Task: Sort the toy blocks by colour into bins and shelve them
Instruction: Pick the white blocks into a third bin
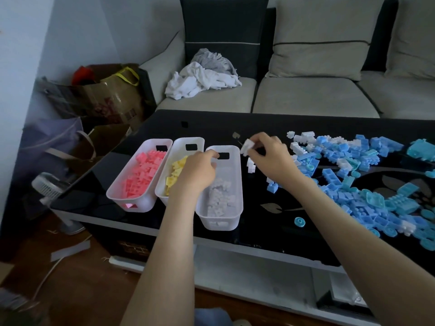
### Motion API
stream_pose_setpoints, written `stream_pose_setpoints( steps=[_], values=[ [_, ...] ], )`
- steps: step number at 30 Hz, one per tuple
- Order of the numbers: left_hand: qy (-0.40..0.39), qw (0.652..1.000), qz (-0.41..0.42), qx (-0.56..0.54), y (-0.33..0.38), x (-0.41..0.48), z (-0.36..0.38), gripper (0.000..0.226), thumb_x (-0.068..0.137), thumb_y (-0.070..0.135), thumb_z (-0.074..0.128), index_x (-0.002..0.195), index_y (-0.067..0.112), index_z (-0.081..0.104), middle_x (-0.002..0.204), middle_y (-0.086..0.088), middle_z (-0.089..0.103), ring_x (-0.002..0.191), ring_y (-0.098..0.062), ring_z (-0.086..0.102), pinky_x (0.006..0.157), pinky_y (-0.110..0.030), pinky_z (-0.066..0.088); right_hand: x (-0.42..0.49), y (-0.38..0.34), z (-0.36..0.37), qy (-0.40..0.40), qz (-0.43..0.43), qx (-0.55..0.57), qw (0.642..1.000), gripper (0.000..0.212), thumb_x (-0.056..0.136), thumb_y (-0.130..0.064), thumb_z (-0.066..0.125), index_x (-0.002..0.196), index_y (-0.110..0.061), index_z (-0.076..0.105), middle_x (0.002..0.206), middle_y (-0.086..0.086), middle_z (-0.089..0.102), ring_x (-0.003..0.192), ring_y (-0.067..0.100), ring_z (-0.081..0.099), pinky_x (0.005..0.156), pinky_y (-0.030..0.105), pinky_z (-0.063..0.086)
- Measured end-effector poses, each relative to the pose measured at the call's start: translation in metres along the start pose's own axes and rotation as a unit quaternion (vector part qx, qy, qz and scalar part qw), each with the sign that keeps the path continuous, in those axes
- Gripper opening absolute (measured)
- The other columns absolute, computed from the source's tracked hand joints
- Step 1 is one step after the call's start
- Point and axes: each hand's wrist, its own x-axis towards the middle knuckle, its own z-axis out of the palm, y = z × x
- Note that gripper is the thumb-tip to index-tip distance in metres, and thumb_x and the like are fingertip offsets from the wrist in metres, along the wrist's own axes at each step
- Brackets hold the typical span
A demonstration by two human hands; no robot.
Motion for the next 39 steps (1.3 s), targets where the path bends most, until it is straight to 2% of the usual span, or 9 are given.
stream_pose_setpoints(
  steps=[4,6,11,14,19,27,32,36,39],
  values=[
    [0.015,0.999,-0.011,-0.028,-0.005,0.005,0.0,0.036,0.101,0.011,0.035,0.131,0.023,0.051,0.112,-0.008,0.058,0.078,-0.017,0.055,0.06,-0.024,0.04,-0.001,-0.014,0.005,-0.14,-0.054,0.023,0.988,0.028,0.093,-0.027,0.053,0.121,-0.024,0.054,0.109,-0.01,0.058,0.111,0.011,0.047,0.103,0.035,0.034],
    [0.023,0.999,-0.016,-0.043,-0.008,0.003,0.001,0.037,0.101,0.01,0.033,0.13,0.023,0.052,0.111,-0.008,0.059,0.076,-0.018,0.056,0.053,-0.023,0.036,0.006,-0.001,0.015,-0.099,-0.015,0.05,0.994,0.035,0.095,-0.023,0.049,0.13,-0.023,0.047,0.123,-0.001,0.056,0.117,0.018,0.049,0.102,0.041,0.039],
    [0.017,0.999,0.004,-0.034,-0.013,-0.002,0.005,0.043,0.097,0.003,0.037,0.129,0.024,0.055,0.132,-0.004,0.053,0.108,-0.019,0.056,0.079,-0.025,0.045,0.021,0.032,0.036,-0.165,0.146,-0.13,0.967,0.072,0.09,-0.018,0.052,0.149,-0.018,0.011,0.148,0.011,0.032,0.136,0.033,0.028,0.109,0.05,0.025],
    [0.019,1.0,0.001,-0.021,-0.013,0.002,0.006,0.043,0.096,0.003,0.039,0.13,0.025,0.054,0.13,-0.004,0.052,0.101,-0.018,0.056,0.075,-0.023,0.042,0.027,0.036,0.051,-0.243,0.129,-0.229,0.933,0.069,0.091,-0.037,0.053,0.147,-0.019,0.017,0.149,0.007,0.03,0.138,0.032,0.022,0.109,0.05,0.021],
    [0.026,1.0,0.007,0.002,-0.009,0.007,0.01,0.038,0.098,0.01,0.04,0.132,0.022,0.051,0.13,-0.005,0.05,0.106,-0.02,0.054,0.079,-0.023,0.04,0.031,0.045,0.056,-0.164,0.068,-0.232,0.956,0.03,0.094,-0.017,0.044,0.123,-0.011,0.049,0.125,0.013,0.054,0.117,0.031,0.048,0.091,0.038,0.038],
    [0.037,0.999,-0.007,0.02,-0.002,0.016,0.008,0.033,0.101,0.017,0.036,0.129,0.024,0.054,0.118,-0.009,0.059,0.102,-0.025,0.057,0.083,-0.035,0.048,0.003,-0.008,0.012,-0.012,0.019,0.042,0.999,0.021,0.092,-0.018,0.051,0.112,-0.015,0.058,0.108,0.003,0.056,0.086,0.012,0.049,0.065,0.019,0.037],
    [0.081,0.995,0.046,0.031,0.031,0.014,-0.004,0.035,0.1,0.015,0.034,0.124,0.027,0.057,0.117,-0.007,0.057,0.11,-0.029,0.049,0.092,-0.043,0.042,-0.019,-0.02,0.006,-0.103,-0.016,-0.003,0.995,0.037,0.092,-0.026,0.057,0.127,-0.016,0.054,0.119,0.001,0.055,0.105,0.015,0.052,0.088,0.025,0.041],
    [0.084,0.99,0.113,-0.001,0.069,-0.002,0.014,0.034,0.099,0.011,0.038,0.124,0.021,0.058,0.117,-0.009,0.057,0.109,-0.027,0.05,0.09,-0.041,0.044,-0.001,0.048,-0.015,-0.019,0.096,-0.037,0.995,0.029,0.096,-0.016,0.048,0.124,-0.012,0.055,0.121,0.008,0.055,0.103,0.022,0.053,0.082,0.028,0.042],
    [-0.005,0.992,0.126,-0.018,0.092,-0.005,0.053,0.035,0.097,0.007,0.042,0.127,0.018,0.054,0.121,-0.01,0.055,0.107,-0.027,0.054,0.089,-0.04,0.047,0.001,0.101,-0.029,-0.089,0.193,-0.171,0.962,0.042,0.094,-0.016,0.047,0.135,-0.016,0.042,0.139,0.013,0.04,0.122,0.032,0.04,0.096,0.045,0.041]
  ],
)
